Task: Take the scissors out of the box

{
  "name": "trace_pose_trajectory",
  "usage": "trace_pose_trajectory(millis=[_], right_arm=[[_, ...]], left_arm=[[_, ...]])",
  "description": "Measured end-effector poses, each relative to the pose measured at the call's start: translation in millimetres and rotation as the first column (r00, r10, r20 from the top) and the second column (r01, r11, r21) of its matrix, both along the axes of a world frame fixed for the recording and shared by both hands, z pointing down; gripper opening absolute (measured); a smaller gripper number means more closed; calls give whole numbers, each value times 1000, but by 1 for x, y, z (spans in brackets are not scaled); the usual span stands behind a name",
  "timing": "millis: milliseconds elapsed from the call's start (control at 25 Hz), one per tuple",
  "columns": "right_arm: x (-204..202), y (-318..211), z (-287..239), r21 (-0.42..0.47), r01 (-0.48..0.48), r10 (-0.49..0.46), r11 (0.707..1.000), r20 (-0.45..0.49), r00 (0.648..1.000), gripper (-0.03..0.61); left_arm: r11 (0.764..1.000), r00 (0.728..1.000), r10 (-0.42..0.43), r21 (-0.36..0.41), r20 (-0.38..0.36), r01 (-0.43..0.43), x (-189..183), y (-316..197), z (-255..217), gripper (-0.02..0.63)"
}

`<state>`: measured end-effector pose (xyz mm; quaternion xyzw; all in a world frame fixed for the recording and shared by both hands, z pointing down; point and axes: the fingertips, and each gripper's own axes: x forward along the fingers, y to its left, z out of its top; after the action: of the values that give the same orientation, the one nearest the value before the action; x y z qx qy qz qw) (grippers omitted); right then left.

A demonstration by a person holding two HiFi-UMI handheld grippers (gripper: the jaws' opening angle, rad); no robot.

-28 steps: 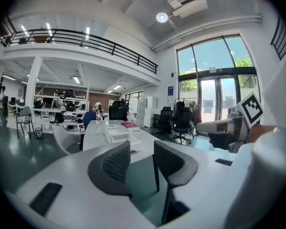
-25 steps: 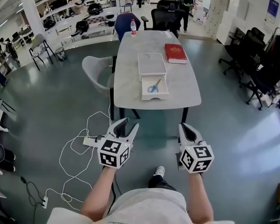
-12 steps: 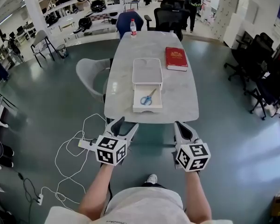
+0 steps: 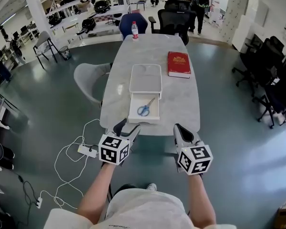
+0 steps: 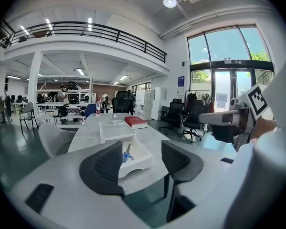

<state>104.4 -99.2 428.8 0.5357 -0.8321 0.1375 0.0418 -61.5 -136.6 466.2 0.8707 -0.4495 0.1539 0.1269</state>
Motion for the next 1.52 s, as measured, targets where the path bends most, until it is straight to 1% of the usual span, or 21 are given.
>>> trace_pose_trajectory(millis=[160,280,440,560,680,840,1000,1200,1320,1440,1520], right_arm=[[4,-15,0,-1,9,-9,1000,1,1000,5],[8,-24,5,-8,9,-9,1000,-2,1000,5],[11,-39,11,-23,-2,2,1000,-6,1000,5],[11,-59,13,-26,-14,13,1000,-12,1000,5],[11,-79,16,-35,-27,26,999,-18,999,5],[10,-107,20,-52,-41,40,998,-25,999,5],[11,-131,26,-67,-54,53,996,-28,998,5],[12,-157,32,-94,-78,76,992,-34,997,5],[11,-172,36,-112,-92,88,989,-39,995,5],[10,-186,38,-125,-107,101,986,-48,994,5],[10,-196,39,-130,-118,112,984,-52,992,5]], left_arm=[[1000,998,2,-21,61,-1,3,-18,13,233],[999,996,14,-53,94,-9,6,-30,27,233],[995,988,53,-96,146,-40,10,-51,42,232],[992,984,72,-114,162,-54,12,-75,52,232],[985,975,106,-158,197,-75,16,-97,68,232],[958,946,198,-253,258,-132,25,-120,94,232],[926,917,281,-332,284,-181,37,-134,115,232],[884,879,355,-420,318,-205,41,-152,134,229],[860,853,395,-463,341,-214,44,-162,144,219],[849,835,426,-473,347,-236,49,-172,146,206],[836,826,447,-488,343,-250,51,-174,147,204]])
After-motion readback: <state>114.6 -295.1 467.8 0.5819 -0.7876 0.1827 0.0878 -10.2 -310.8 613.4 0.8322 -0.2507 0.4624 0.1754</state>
